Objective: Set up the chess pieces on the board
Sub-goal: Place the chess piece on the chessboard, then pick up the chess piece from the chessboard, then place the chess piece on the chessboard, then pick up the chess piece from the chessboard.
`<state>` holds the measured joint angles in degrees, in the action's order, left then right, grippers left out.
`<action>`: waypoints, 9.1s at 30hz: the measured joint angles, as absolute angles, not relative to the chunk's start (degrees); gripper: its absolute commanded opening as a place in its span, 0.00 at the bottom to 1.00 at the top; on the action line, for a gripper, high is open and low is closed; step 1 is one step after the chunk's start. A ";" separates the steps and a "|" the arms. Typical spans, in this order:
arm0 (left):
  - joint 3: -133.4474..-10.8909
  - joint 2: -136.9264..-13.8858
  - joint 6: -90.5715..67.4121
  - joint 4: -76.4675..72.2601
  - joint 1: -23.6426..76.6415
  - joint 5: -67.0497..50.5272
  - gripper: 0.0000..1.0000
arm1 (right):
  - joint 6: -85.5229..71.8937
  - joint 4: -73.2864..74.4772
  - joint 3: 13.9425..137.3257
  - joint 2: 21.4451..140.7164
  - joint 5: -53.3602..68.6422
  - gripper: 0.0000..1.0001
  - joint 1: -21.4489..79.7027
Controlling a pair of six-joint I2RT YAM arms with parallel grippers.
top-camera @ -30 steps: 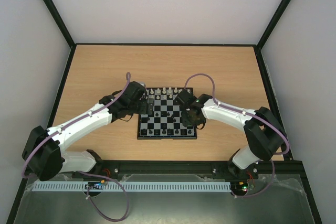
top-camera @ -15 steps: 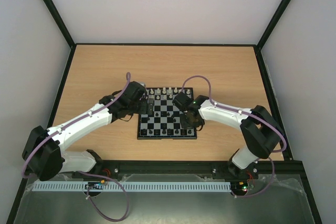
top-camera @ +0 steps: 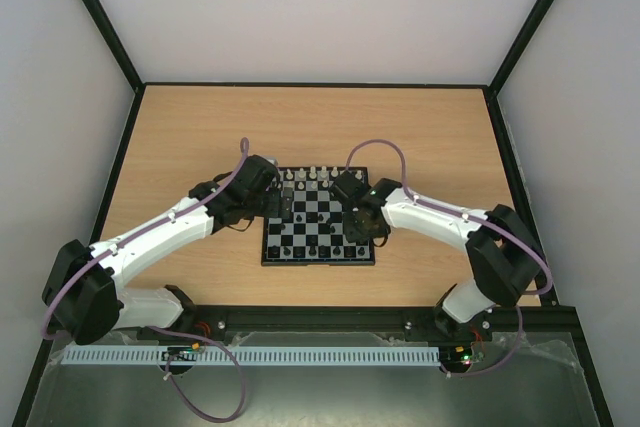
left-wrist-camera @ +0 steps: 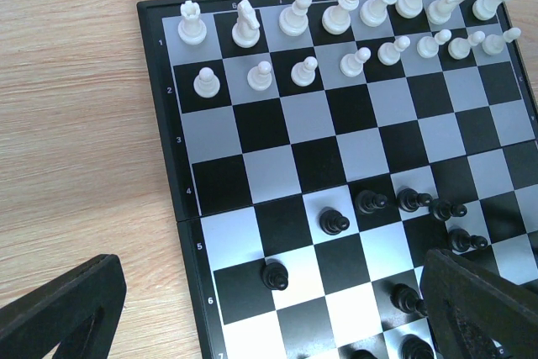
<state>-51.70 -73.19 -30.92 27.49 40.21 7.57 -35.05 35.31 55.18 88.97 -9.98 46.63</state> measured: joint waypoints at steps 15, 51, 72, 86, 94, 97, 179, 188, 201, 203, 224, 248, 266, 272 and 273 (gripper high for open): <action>-51.70 -72.88 -32.21 27.62 40.21 9.21 0.99 | -31.05 33.47 62.87 89.03 -9.30 0.58 46.65; -50.48 -68.73 -33.43 27.70 38.54 10.94 1.00 | -28.05 31.33 66.13 100.38 -5.34 0.05 49.12; -50.48 -70.22 -33.43 27.05 38.54 9.65 0.99 | -29.63 33.71 57.39 91.29 -6.44 0.05 49.10; -50.48 -70.26 -33.43 26.41 38.54 8.99 1.00 | -30.00 33.50 56.38 91.29 -5.98 0.09 49.10; -50.48 -70.26 -33.43 26.37 38.54 8.99 0.99 | -29.98 33.23 56.38 91.37 -6.00 0.09 49.10; -50.48 -70.26 -33.43 26.35 38.54 8.99 0.99 | -29.98 33.17 56.38 91.55 -6.02 0.09 49.10; -64.82 -73.49 -37.12 28.69 43.72 15.97 1.00 | -26.81 25.30 51.72 62.41 -1.93 0.99 49.10; -66.94 -75.31 -40.34 31.40 48.80 20.25 0.99 | -27.07 23.81 49.89 57.65 3.55 0.99 49.10; -67.53 -78.37 -40.07 30.11 50.50 20.29 1.00 | -27.24 22.28 46.24 54.72 7.03 0.99 49.10; -67.53 -78.91 -39.99 30.11 50.50 20.27 1.00 | -27.24 22.26 46.11 54.22 6.55 0.99 49.10; -57.39 -75.42 -34.81 22.55 38.59 13.91 1.00 | -30.52 24.60 47.07 61.91 -9.78 0.99 49.10; -49.34 -72.10 -32.10 16.58 31.16 3.01 1.00 | -26.61 26.85 66.17 95.64 -8.45 0.31 49.10; -47.59 -72.07 -32.12 15.57 30.22 2.50 1.00 | -24.80 27.99 65.93 99.44 -5.54 0.18 49.10; -47.59 -72.07 -32.12 15.49 30.06 2.48 1.00 | -24.27 27.94 65.93 100.29 -5.67 0.16 49.12; -47.59 -72.07 -32.12 15.49 30.06 2.48 1.00 | -24.25 27.92 65.93 100.29 -5.72 0.19 49.10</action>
